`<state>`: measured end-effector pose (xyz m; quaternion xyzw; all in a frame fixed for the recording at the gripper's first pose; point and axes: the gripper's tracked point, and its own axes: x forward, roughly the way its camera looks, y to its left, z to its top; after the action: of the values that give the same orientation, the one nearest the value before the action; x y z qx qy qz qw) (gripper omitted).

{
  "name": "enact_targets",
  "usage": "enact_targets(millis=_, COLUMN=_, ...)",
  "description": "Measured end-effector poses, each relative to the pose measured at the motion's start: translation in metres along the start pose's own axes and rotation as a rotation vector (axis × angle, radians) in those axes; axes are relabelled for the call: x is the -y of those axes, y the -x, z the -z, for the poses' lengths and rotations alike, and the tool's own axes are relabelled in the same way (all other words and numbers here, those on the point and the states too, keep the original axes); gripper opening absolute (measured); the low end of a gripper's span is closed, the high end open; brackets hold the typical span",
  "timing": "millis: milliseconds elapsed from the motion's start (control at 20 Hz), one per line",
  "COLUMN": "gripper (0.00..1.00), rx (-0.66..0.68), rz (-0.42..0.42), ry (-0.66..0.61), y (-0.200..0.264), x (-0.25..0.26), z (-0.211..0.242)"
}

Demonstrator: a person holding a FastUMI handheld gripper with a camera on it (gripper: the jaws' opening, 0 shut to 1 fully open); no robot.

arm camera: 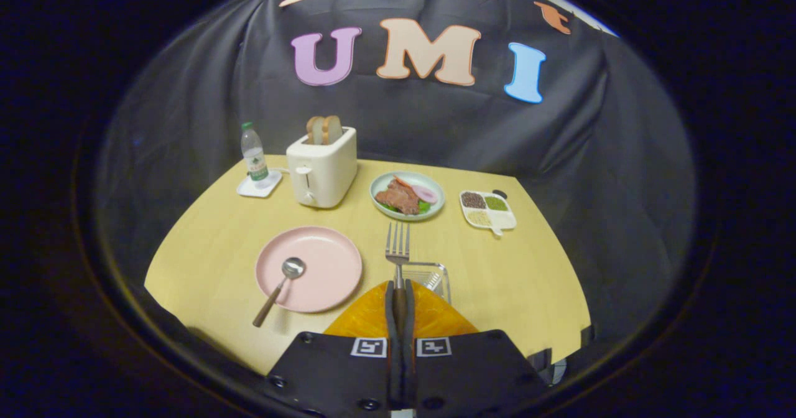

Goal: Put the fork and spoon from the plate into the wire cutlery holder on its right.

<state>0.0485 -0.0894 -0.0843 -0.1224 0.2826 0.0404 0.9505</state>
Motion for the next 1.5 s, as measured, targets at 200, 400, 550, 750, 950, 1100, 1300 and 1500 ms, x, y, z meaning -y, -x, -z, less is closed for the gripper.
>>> enact_targets(millis=200, gripper=0.04, rx=-0.164, rz=-0.040, ry=0.049, y=0.002, x=0.013, z=0.027)
enact_targets(millis=400, gripper=0.04, rx=-0.320, rz=-0.079, ry=0.063, y=-0.015, x=0.020, z=0.048)
enact_targets(millis=550, gripper=0.04, rx=-0.432, rz=-0.101, ry=0.036, y=-0.029, x=0.022, z=0.056)
enact_targets(millis=750, gripper=0.04, rx=-0.505, rz=-0.113, ry=0.029, y=-0.048, x=0.020, z=0.057)
enact_targets(millis=950, gripper=0.04, rx=-0.602, rz=-0.087, ry=0.090, y=-0.063, x=0.025, z=0.071)
enact_targets(millis=1100, gripper=0.05, rx=-0.616, rz=-0.102, ry=0.056, y=-0.069, x=0.021, z=0.066)
enact_targets(millis=1300, gripper=0.07, rx=-0.616, rz=-0.097, ry=0.032, y=-0.069, x=0.025, z=0.063)
enact_targets(millis=1500, gripper=0.17, rx=-0.558, rz=-0.096, ry=-0.004, y=-0.070, x=0.025, z=0.055)
